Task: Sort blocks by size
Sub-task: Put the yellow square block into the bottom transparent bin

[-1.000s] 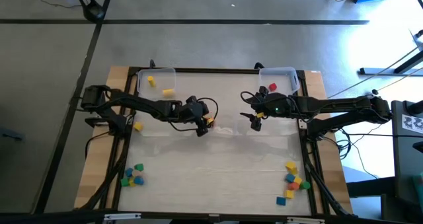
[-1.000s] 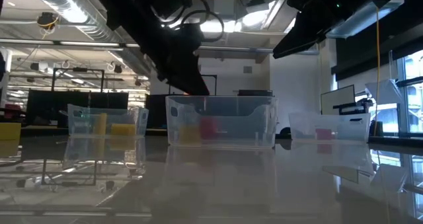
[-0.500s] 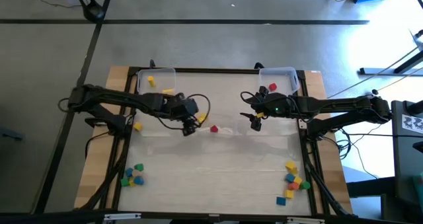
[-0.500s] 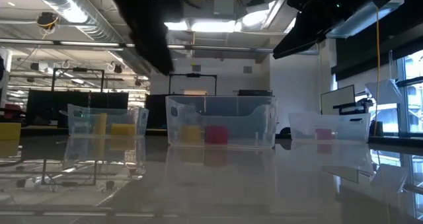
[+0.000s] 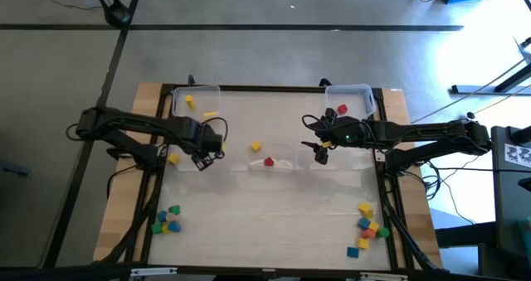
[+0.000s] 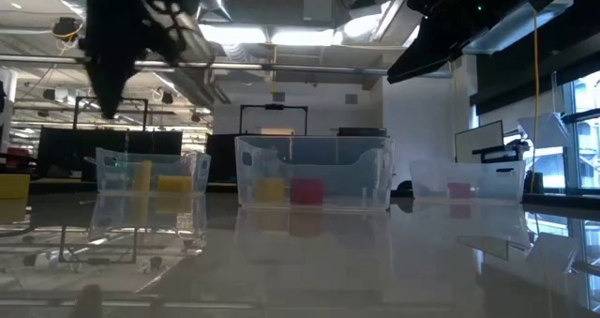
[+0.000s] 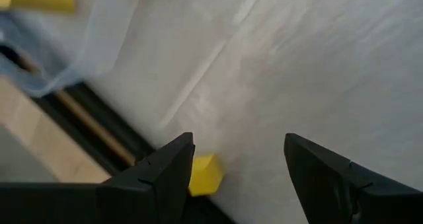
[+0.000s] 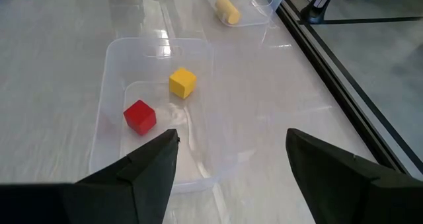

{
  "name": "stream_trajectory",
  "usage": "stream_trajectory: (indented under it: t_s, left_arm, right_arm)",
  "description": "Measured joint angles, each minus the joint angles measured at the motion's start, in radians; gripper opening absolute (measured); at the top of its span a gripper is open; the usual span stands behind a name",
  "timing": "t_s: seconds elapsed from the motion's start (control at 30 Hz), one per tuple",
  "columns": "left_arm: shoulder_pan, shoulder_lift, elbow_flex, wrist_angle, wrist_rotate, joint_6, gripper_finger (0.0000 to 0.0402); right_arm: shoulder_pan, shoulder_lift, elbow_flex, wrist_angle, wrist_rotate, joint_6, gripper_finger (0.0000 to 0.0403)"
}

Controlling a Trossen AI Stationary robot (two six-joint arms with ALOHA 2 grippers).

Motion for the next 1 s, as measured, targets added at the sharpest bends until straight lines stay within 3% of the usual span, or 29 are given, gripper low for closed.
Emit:
stream_trajectory:
  t_s: [0.3,0.57,0.8,1.0]
  left_arm:
    - [0.033,0.031,-0.118,-0.008,0.084,-0.018,0.0202]
    - [0.089,0.129,-0.146,-0.059,0.157,0.05,0.0128]
    - [0.121,0.204,-0.146,-0.084,0.158,0.086,0.0053]
    - [0.126,0.27,-0.146,-0.086,0.162,0.129,0.0018]
  right_arm:
    - [0.0,0.0,0.0,0.003,0.0,0.0,0.028]
    - [0.0,0.0,0.0,0.008,0.0,0.0,0.028]
    - [0.0,0.0,0.0,0.008,0.0,0.004,0.028]
    - [0.0,0.0,0.0,0.007,0.0,0.006,0.028]
